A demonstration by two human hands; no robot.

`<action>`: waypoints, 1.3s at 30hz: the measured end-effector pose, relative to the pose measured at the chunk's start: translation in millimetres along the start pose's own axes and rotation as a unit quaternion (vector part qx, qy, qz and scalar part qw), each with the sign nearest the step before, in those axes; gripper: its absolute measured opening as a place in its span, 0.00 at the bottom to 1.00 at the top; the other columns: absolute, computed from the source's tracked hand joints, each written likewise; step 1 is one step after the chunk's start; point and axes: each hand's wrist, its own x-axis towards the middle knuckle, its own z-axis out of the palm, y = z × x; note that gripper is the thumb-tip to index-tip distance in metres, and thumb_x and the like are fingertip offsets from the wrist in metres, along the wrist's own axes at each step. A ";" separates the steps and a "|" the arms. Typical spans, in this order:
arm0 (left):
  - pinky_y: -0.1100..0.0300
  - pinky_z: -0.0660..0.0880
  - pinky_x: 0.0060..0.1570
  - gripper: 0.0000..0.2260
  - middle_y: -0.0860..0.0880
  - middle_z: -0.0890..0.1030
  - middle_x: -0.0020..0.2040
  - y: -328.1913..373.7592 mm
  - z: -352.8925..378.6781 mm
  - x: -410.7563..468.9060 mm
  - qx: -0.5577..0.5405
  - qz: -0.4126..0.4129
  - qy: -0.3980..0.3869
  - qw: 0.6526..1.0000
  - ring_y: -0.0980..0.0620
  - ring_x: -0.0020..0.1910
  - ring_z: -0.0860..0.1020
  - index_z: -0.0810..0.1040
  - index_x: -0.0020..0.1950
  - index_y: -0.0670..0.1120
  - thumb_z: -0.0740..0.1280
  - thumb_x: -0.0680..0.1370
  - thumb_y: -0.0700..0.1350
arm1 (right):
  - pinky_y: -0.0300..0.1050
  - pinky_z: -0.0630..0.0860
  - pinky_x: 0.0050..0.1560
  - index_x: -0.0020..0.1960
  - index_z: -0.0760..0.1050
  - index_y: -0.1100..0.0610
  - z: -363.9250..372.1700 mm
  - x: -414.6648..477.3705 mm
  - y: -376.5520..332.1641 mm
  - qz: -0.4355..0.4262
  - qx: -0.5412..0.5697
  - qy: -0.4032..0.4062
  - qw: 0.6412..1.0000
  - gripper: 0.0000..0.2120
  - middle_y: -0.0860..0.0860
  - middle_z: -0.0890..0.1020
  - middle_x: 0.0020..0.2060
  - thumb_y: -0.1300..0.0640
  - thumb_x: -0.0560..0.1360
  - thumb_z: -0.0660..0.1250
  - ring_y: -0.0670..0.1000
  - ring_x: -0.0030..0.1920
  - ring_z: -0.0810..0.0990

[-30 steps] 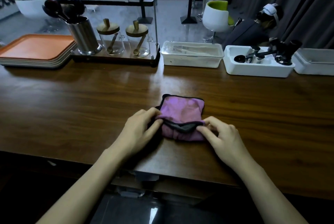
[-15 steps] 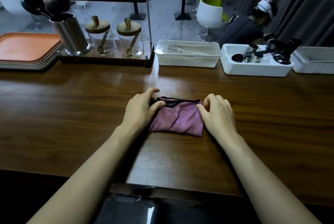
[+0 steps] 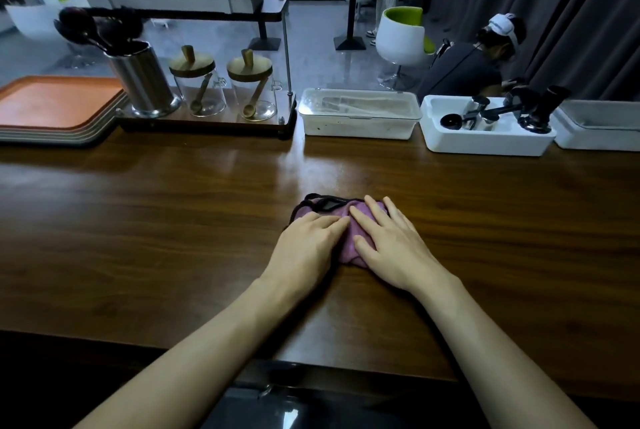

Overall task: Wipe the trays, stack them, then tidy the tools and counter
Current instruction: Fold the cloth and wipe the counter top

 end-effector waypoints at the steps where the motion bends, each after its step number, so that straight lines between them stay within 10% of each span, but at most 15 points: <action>1: 0.52 0.79 0.46 0.25 0.46 0.84 0.58 -0.8 0.9 0.7 0.010 -0.012 -0.005 1.000 0.43 0.46 0.80 0.79 0.68 0.42 0.57 0.75 0.47 | 0.52 0.43 0.80 0.82 0.50 0.41 1.0 0.0 0.6 0.001 -0.004 0.003 1.000 0.28 0.45 0.46 0.82 0.41 0.83 0.50 0.53 0.81 0.41; 4: 0.48 0.77 0.61 0.27 0.42 0.78 0.69 -10.3 2.4 4.1 0.053 -0.077 -0.049 0.994 0.41 0.64 0.79 0.73 0.74 0.40 0.53 0.79 0.52 | 0.53 0.43 0.80 0.82 0.49 0.40 4.7 -0.1 1.9 0.006 -0.015 0.009 1.000 0.28 0.45 0.48 0.82 0.40 0.83 0.49 0.53 0.81 0.41; 7: 0.45 0.55 0.78 0.27 0.48 0.60 0.82 -16.6 1.8 6.7 0.071 -0.133 -0.131 0.980 0.50 0.81 0.57 0.59 0.82 0.49 0.48 0.84 0.57 | 0.54 0.43 0.80 0.81 0.50 0.41 6.2 -1.5 1.0 0.011 -0.022 0.016 1.000 0.28 0.46 0.50 0.82 0.39 0.83 0.49 0.55 0.81 0.43; 14: 0.37 0.44 0.78 0.27 0.45 0.49 0.84 -59.3 -13.3 30.0 0.137 -0.170 -0.193 0.957 0.42 0.83 0.46 0.50 0.83 0.57 0.50 0.85 0.59 | 0.53 0.41 0.80 0.81 0.50 0.40 2.6 -13.4 0.3 0.018 -0.018 0.011 1.000 0.32 0.46 0.51 0.82 0.32 0.80 0.48 0.54 0.81 0.44; 17: 0.39 0.64 0.73 0.28 0.39 0.69 0.76 -39.9 -16.0 21.1 0.131 -0.122 -0.069 0.981 0.37 0.76 0.65 0.66 0.79 0.47 0.66 0.79 0.50 | 0.52 0.45 0.80 0.81 0.54 0.41 3.6 -21.4 2.2 0.003 0.009 0.046 0.999 0.34 0.46 0.57 0.81 0.29 0.79 0.52 0.52 0.81 0.49; 20: 0.47 0.75 0.63 0.24 0.41 0.80 0.65 -5.4 2.7 3.8 0.064 -0.090 -0.010 0.994 0.39 0.65 0.78 0.76 0.71 0.41 0.60 0.78 0.49 | 0.51 0.46 0.80 0.80 0.57 0.42 6.7 -28.1 6.5 -0.024 0.018 0.072 0.997 0.33 0.46 0.54 0.81 0.31 0.79 0.54 0.49 0.81 0.45; 25: 0.42 0.45 0.80 0.28 0.47 0.47 0.84 -21.6 8.8 1.4 0.016 -0.196 -0.152 0.969 0.46 0.83 0.46 0.48 0.84 0.57 0.43 0.84 0.63 | 0.50 0.41 0.80 0.81 0.53 0.42 9.8 -41.8 6.1 -0.040 -0.007 0.047 0.998 0.33 0.43 0.46 0.81 0.30 0.80 0.50 0.46 0.80 0.35; 29: 0.41 0.41 0.79 0.24 0.49 0.49 0.84 -53.5 -4.1 9.5 -0.026 -0.156 -0.198 0.967 0.46 0.83 0.44 0.48 0.82 0.64 0.44 0.85 0.62 | 0.48 0.40 0.79 0.81 0.53 0.43 12.9 -50.7 5.6 -0.036 -0.010 0.046 0.998 0.36 0.43 0.51 0.81 0.28 0.78 0.49 0.45 0.80 0.36; 34: 0.47 0.74 0.58 0.22 0.48 0.78 0.61 -59.4 -18.2 -7.6 -0.017 -0.175 -0.003 0.984 0.44 0.57 0.76 0.76 0.68 0.54 0.60 0.78 0.61 | 0.48 0.38 0.79 0.81 0.52 0.42 9.6 -53.6 1.6 -0.033 0.001 0.050 0.998 0.35 0.42 0.49 0.81 0.30 0.78 0.51 0.45 0.80 0.35; 39: 0.51 0.74 0.42 0.10 0.51 0.78 0.43 -39.8 -20.5 -23.8 -0.005 -0.270 0.025 0.963 0.45 0.45 0.76 0.74 0.45 0.52 0.67 0.78 0.58 | 0.50 0.38 0.80 0.81 0.56 0.42 14.8 -52.7 -14.4 -0.032 0.014 0.074 0.997 0.30 0.43 0.50 0.81 0.41 0.80 0.55 0.45 0.80 0.38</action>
